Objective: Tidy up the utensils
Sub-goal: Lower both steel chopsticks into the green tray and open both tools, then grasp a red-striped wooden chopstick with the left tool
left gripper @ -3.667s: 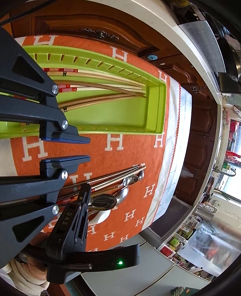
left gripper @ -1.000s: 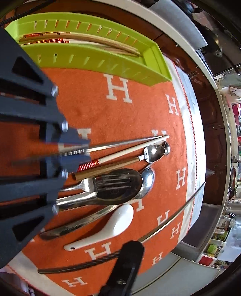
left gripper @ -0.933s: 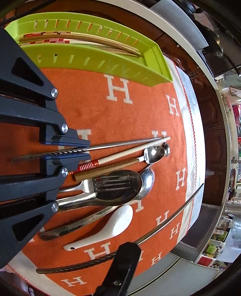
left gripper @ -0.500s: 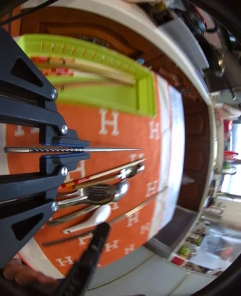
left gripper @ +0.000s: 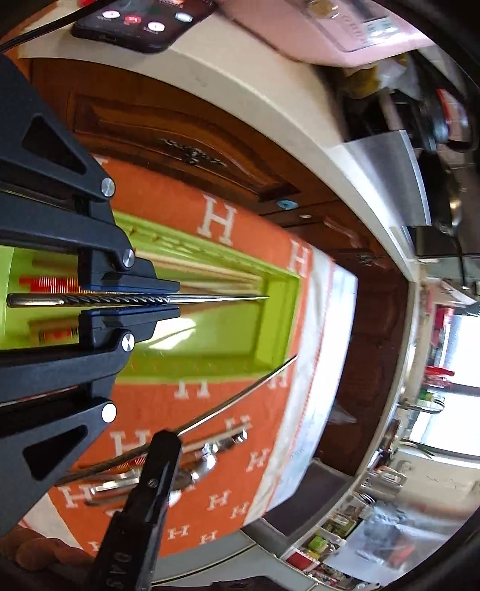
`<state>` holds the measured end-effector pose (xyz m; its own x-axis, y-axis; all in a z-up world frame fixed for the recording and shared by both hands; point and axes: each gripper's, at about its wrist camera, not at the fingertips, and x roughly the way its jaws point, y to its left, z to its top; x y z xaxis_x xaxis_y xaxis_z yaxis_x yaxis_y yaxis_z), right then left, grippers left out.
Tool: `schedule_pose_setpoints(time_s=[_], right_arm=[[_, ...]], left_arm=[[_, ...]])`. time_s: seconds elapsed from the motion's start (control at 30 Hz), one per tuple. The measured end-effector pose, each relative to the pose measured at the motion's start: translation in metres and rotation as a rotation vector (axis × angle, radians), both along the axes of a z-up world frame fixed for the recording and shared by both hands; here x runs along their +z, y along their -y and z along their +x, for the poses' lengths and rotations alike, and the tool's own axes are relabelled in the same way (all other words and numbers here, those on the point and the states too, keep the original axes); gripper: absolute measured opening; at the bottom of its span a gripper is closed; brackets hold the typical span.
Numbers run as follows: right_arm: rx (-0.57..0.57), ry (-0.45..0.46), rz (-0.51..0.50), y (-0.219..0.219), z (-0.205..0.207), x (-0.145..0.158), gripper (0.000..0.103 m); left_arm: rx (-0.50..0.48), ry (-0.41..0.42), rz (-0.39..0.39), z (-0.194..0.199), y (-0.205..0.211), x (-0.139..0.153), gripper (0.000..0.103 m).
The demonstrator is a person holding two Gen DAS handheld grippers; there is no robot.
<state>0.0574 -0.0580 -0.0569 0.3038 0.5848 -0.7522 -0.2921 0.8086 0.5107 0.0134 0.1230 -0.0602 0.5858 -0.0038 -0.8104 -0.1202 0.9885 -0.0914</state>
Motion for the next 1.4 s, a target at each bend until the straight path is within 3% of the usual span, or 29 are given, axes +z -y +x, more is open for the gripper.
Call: schedule_pose_setpoints(time_s=[0.17, 0.3, 0.5, 0.6, 0.93, 1.07, 1.23, 1.4], right_arm=[[-0.016, -0.088, -0.019, -0.042, 0.020, -0.022, 0.005], [-0.040, -0.136, -0.020, -0.061, 0.028, -0.035, 0.006], [-0.006, -0.254, 0.057, -0.080, 0.029, -0.051, 0.008], [0.014, -0.264, 0.055, -0.085, 0.026, -0.053, 0.009], [0.062, -0.148, 0.009, -0.067, 0.007, -0.028, 0.009], [0.073, -0.063, -0.013, -0.050, -0.005, -0.013, 0.009], [0.065, 0.065, -0.077, -0.024, -0.019, 0.004, 0.009], [0.032, 0.130, -0.106, 0.013, -0.033, 0.012, 0.009]], left_arm=[[0.040, -0.031, -0.017, 0.004, -0.017, -0.019, 0.007], [0.046, 0.017, -0.020, -0.003, -0.023, -0.011, 0.018], [0.093, 0.083, -0.039, -0.013, -0.039, 0.008, 0.019], [0.097, 0.087, -0.057, -0.015, -0.044, 0.008, 0.019], [0.057, 0.090, -0.058, -0.016, -0.036, 0.012, 0.019], [0.026, 0.089, -0.049, -0.016, -0.024, 0.016, 0.020], [-0.023, 0.081, -0.047, -0.019, 0.001, 0.020, 0.035], [-0.088, 0.078, -0.031, -0.022, 0.033, 0.024, 0.036]])
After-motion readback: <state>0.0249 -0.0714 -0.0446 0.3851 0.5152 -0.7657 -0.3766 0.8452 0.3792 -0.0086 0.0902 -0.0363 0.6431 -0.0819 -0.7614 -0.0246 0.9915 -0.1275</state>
